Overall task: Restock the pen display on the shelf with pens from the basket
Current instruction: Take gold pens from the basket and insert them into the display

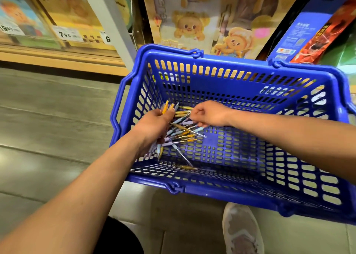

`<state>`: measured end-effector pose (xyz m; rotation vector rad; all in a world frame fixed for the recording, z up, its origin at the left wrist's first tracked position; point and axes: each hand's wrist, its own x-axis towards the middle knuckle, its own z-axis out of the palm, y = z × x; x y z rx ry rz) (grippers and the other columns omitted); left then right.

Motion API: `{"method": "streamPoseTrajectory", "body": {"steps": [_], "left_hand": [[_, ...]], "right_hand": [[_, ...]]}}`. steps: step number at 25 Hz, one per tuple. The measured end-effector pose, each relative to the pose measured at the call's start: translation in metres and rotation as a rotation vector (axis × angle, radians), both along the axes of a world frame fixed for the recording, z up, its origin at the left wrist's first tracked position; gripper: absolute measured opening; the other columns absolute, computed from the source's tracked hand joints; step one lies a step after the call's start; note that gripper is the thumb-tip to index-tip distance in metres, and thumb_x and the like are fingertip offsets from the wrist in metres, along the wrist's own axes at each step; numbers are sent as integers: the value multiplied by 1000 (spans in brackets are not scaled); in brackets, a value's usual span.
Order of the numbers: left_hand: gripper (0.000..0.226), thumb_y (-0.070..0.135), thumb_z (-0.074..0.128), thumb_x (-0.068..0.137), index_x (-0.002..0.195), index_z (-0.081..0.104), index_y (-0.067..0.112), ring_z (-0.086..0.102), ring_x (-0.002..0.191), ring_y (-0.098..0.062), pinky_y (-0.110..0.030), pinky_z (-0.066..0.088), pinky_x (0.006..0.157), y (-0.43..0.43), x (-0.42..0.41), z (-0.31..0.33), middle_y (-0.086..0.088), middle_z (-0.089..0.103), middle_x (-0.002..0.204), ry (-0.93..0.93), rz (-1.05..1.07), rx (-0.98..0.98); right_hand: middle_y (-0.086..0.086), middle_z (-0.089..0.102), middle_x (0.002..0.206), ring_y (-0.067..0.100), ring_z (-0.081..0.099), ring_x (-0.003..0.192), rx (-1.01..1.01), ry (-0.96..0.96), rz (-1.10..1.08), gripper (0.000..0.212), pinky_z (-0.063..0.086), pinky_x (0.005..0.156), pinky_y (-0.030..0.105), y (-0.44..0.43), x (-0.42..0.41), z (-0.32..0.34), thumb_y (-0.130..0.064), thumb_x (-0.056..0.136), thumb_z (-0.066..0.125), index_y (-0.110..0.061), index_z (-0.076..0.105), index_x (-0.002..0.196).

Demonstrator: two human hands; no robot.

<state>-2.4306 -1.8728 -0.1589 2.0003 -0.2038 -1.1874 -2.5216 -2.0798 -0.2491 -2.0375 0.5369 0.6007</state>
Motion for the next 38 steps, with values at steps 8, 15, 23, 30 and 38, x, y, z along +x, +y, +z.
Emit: {"method": "streamPoseTrajectory", "body": {"steps": [8,15,23,30,38], "left_hand": [[19,19,48,107,106,63,9,59,55,-11,-27,55,52,6,8,-4,-2,66,75,352,253,-143],[25,19,43,109,105,66,11,77,89,-18,-32,64,74,-4,12,-6,-6,79,104,438,343,-175],[19,20,52,105,107,68,10,72,105,-21,-36,56,90,-18,8,-11,-6,78,106,118,253,-216],[22,24,48,107,114,65,11,74,86,-23,-38,61,80,-13,-1,-2,-4,78,96,306,86,-194],[22,28,45,109,113,56,10,45,56,-11,-24,44,50,-6,3,5,1,50,68,223,153,-148]], "right_hand": [[6,59,126,32,65,111,-848,160,450,35,57,78,43,-11,-14,-50,-14,99,60,-18,53,133],[-10,64,96,12,64,92,-342,-117,134,15,50,78,28,-35,-5,-14,-40,97,64,-28,68,105],[-21,74,90,-4,69,84,96,-210,-159,32,52,77,20,-2,-1,48,-61,70,83,-40,74,92],[12,77,104,18,74,96,736,-231,-409,28,59,80,21,24,7,50,-13,87,75,-2,69,112],[-10,73,103,5,71,88,-101,-29,91,21,56,84,22,28,-8,3,-26,93,71,-22,71,114]]}}
